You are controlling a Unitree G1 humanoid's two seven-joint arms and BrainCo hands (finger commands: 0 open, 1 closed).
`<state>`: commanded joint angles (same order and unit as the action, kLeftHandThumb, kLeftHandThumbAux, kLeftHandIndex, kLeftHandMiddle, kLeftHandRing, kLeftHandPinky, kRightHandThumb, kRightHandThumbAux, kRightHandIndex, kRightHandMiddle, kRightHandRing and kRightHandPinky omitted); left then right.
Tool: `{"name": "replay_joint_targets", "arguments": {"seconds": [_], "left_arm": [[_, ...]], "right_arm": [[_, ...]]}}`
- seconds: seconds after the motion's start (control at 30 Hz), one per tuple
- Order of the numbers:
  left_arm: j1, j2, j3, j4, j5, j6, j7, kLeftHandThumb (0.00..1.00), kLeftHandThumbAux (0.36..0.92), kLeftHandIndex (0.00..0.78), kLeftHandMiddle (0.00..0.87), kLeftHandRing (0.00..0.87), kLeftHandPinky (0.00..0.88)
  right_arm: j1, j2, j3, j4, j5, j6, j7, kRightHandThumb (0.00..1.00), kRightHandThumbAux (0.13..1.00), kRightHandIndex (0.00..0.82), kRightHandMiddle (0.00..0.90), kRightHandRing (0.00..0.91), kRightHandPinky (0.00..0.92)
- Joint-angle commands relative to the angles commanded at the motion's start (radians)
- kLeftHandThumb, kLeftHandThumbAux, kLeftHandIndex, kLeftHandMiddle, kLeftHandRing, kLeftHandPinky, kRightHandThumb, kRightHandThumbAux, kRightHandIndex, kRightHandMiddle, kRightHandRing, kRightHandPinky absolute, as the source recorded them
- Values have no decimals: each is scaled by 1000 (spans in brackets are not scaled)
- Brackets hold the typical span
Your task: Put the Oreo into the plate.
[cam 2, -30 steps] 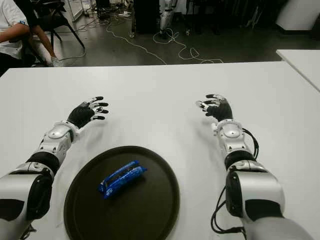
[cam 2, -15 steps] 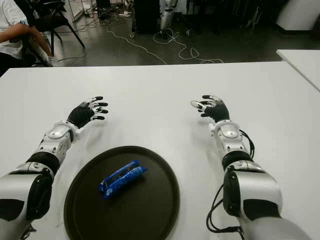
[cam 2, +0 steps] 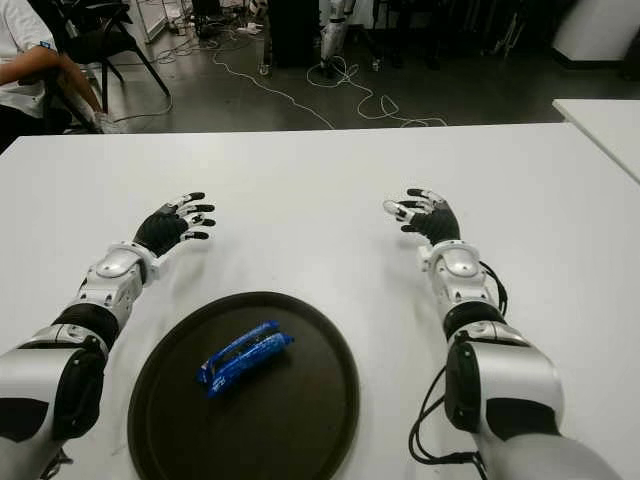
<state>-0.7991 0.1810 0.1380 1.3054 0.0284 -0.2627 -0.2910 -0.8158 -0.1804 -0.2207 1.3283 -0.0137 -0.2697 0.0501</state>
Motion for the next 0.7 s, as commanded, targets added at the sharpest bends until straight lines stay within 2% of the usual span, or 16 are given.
{"name": "replay_joint_targets", "arguments": {"seconds": [0.57,0.7], "left_arm": [[-1,-2,0,1,-1,7,25,0,684,133,218,274,336],[0,-1,-2,0,0,4,19,0,682,126,217,273,338]], "right_arm": [[5,-4,52,4,-52,-14,-38,4,781,265,365,394,414],[7,-5,57,5,-62,-13,-42,20,771,275,371,402,429]]}}
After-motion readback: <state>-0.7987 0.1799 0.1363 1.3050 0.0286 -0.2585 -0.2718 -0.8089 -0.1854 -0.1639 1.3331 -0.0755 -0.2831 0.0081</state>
